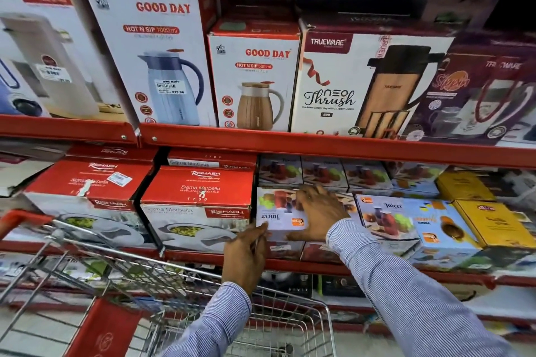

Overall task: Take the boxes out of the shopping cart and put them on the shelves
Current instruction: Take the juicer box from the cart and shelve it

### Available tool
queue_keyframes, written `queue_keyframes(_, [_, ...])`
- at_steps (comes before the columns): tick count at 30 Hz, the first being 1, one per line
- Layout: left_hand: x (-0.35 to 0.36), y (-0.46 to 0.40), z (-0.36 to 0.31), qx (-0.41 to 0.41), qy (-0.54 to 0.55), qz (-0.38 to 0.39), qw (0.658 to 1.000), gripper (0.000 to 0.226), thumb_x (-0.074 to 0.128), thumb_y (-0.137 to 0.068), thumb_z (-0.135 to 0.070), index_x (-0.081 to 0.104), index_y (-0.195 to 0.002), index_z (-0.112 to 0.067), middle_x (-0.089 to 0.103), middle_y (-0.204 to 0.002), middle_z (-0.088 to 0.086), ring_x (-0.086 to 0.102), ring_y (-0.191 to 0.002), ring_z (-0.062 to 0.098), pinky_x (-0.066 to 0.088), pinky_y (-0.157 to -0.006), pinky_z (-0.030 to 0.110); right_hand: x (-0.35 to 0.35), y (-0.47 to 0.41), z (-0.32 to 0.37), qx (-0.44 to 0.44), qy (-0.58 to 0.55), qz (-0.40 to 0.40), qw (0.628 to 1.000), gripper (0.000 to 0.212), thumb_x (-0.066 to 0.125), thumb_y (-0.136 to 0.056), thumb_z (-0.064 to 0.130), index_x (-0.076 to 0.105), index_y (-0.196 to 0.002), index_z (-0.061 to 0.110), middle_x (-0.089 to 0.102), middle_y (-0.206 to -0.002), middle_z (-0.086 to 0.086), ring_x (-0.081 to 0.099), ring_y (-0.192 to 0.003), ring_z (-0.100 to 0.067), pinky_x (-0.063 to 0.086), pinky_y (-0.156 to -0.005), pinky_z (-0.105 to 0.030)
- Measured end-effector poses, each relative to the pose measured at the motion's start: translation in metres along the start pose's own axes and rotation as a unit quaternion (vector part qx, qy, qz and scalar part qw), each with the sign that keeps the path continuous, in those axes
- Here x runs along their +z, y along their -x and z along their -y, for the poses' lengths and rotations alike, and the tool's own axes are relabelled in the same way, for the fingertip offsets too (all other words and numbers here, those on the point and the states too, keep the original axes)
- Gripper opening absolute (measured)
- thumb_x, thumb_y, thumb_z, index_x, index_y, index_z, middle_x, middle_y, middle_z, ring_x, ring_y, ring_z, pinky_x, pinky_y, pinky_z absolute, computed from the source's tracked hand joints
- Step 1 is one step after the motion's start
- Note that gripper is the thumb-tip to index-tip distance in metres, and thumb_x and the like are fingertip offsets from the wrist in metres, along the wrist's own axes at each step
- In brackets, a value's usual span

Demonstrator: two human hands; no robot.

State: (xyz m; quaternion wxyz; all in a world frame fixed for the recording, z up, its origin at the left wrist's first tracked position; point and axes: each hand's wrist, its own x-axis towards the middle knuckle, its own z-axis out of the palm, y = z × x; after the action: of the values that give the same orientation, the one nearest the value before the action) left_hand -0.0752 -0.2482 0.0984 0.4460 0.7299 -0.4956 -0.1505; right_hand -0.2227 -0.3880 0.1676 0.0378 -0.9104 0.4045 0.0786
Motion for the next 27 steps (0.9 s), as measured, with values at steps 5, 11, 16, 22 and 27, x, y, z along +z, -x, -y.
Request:
queue_keyframes(5, [0.0,0.0,0.002,-0.018,0.01,-0.005,1.0,0.028,0.064,-0.091,-0.009,0.073,-0.116,-0.018,0.076,-0.111,-0.001,0.058,-0.072,-0.02,0.041,-0.073,-0.008,0.001,-0.009,-0.005,-0.016,0.02,-0.008,1.0,0.097,0.052,-0.044,0.089,0.047,-0.108,0.017,0.048,-0.125,-0.005,0.039,-0.116,-0.028,0.037,-0.095,-0.051])
queue_keyframes(11, [0.002,-0.002,0.001,-0.029,-0.005,-0.013,0.999,0.028,0.064,-0.09,-0.007,0.074,-0.114,-0.018,0.078,-0.106,0.002,0.066,-0.066,-0.002,0.04,-0.067,-0.01,0.002,-0.017,-0.01,-0.005,0.018,-0.007,1.0,0.107,0.053,-0.036,0.091,0.045,-0.112,0.015,0.048,-0.123,-0.006,0.037,-0.116,-0.028,0.034,-0.101,-0.055])
queue_keyframes(16, [0.005,-0.001,-0.002,-0.029,-0.012,-0.026,0.999,0.027,0.063,-0.091,-0.006,0.074,-0.114,-0.015,0.076,-0.113,0.004,0.068,-0.077,0.002,0.037,-0.07,-0.012,0.005,-0.019,-0.013,0.002,0.012,-0.01,1.0,0.11,0.051,-0.033,0.092,0.044,-0.111,0.015,0.049,-0.119,-0.006,0.038,-0.114,-0.029,0.034,-0.101,-0.055])
queue_keyframes(22, [-0.002,0.001,-0.004,-0.016,-0.026,-0.044,0.999,0.024,0.065,-0.089,-0.003,0.076,-0.109,-0.01,0.08,-0.099,0.006,0.067,-0.061,0.006,0.044,-0.064,-0.006,0.003,-0.014,-0.01,0.012,0.014,0.005,1.0,0.109,0.057,-0.04,0.088,0.043,-0.118,0.012,0.048,-0.125,-0.009,0.038,-0.121,-0.031,0.031,-0.106,-0.056])
queue_keyframes(27, [-0.032,0.013,0.006,0.017,-0.012,-0.069,0.997,0.026,0.069,-0.083,0.001,0.08,-0.097,-0.018,0.078,-0.076,-0.009,0.069,-0.055,0.006,0.059,-0.057,0.019,-0.001,-0.001,0.001,0.05,-0.012,0.014,0.999,0.101,0.064,-0.051,0.08,0.04,-0.125,0.015,0.05,-0.133,-0.008,0.036,-0.127,-0.032,0.036,-0.102,-0.051])
